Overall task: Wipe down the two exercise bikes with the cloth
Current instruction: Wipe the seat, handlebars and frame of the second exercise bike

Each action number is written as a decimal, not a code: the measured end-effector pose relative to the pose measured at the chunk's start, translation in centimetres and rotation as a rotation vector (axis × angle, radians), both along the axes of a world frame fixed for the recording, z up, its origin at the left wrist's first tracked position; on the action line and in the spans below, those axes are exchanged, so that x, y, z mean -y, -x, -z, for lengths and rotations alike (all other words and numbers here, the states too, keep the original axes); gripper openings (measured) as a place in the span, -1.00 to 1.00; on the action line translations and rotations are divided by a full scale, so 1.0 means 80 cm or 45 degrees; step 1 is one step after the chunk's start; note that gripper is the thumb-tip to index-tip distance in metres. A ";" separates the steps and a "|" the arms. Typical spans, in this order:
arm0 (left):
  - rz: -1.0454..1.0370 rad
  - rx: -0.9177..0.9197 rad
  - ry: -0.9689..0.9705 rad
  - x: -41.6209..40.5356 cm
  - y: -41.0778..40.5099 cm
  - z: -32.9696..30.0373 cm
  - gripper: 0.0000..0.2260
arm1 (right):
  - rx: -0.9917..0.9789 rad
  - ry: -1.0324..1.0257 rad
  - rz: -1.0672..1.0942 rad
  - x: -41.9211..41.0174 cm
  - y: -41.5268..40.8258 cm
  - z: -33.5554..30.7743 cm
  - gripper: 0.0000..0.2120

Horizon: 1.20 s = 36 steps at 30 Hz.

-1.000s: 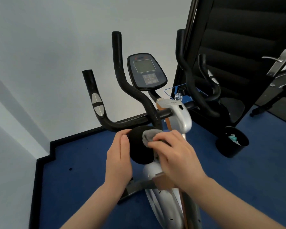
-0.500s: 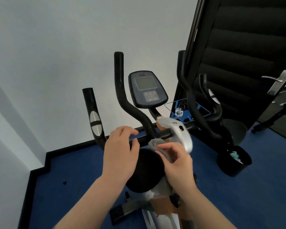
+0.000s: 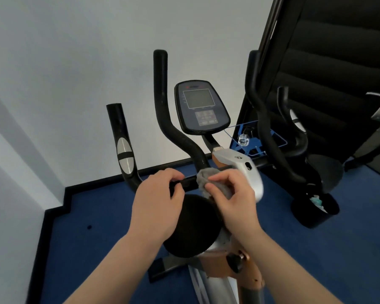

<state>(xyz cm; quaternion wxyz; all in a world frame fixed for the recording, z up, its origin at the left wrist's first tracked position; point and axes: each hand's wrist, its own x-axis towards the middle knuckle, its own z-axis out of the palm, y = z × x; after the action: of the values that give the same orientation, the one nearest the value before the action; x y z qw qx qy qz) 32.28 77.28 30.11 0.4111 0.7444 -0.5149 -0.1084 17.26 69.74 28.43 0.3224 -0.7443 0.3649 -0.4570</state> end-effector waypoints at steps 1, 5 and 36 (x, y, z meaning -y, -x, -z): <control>0.004 0.007 -0.010 0.000 0.000 -0.001 -0.81 | -0.043 0.027 -0.007 0.013 -0.010 -0.010 -0.87; 0.027 0.051 -0.029 -0.001 0.001 -0.005 -0.81 | -0.045 0.023 -0.047 0.030 -0.029 -0.026 -0.89; -0.057 0.282 0.186 0.080 -0.172 -0.065 -0.56 | -0.183 -0.003 0.055 0.054 -0.052 -0.046 -0.69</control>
<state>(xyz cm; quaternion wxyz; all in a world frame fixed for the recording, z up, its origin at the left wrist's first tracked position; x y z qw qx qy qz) 46.05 70.87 35.34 0.4073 0.7311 -0.5470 0.0213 21.41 65.44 32.12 0.2863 -0.7669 0.4034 -0.4089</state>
